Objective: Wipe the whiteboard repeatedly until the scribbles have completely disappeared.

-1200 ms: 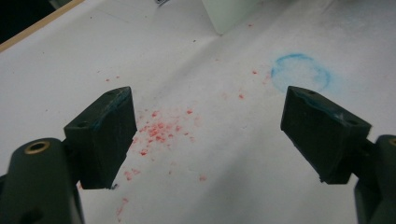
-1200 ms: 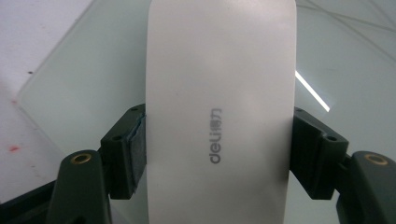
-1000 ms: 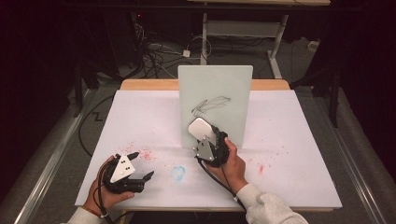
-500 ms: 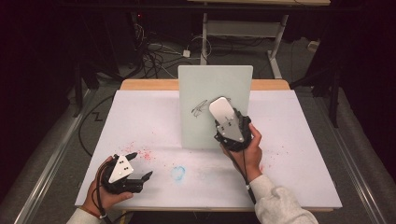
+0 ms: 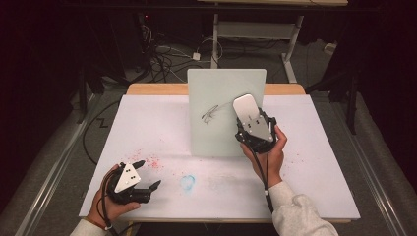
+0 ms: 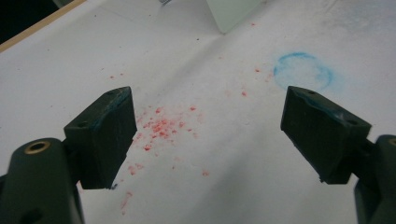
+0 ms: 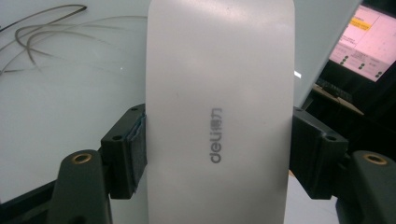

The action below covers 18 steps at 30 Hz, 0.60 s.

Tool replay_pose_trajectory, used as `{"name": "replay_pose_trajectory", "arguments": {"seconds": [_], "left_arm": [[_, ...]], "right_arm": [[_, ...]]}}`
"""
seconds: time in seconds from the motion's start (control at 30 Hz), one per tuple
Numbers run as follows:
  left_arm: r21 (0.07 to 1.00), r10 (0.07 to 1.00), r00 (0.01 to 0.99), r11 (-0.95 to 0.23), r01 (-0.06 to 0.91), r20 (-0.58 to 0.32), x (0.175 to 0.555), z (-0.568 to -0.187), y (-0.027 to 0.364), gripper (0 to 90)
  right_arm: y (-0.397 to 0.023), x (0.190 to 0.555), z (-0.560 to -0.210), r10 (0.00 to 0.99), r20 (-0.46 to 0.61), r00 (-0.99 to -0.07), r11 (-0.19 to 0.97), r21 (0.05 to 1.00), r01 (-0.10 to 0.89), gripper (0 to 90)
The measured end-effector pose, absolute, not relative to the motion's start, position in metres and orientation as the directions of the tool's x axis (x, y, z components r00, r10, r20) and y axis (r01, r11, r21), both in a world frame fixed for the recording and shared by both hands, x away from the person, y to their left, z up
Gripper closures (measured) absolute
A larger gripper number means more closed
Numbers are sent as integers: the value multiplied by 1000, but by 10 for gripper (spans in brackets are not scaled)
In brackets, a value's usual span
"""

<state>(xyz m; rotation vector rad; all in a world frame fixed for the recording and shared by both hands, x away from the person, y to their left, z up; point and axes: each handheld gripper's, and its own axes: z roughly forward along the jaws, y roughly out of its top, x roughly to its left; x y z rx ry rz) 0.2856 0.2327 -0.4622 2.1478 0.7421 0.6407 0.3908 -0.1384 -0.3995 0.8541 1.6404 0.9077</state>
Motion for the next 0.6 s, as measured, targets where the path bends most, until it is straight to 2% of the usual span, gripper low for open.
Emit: {"name": "replay_pose_trajectory", "arguments": {"seconds": [0.6], "left_arm": [[794,680,707,-532,296,192,286,-462,233,173]], "right_arm": [[-84,381,-429,799,-521,-300,564,823,71,310]]}}
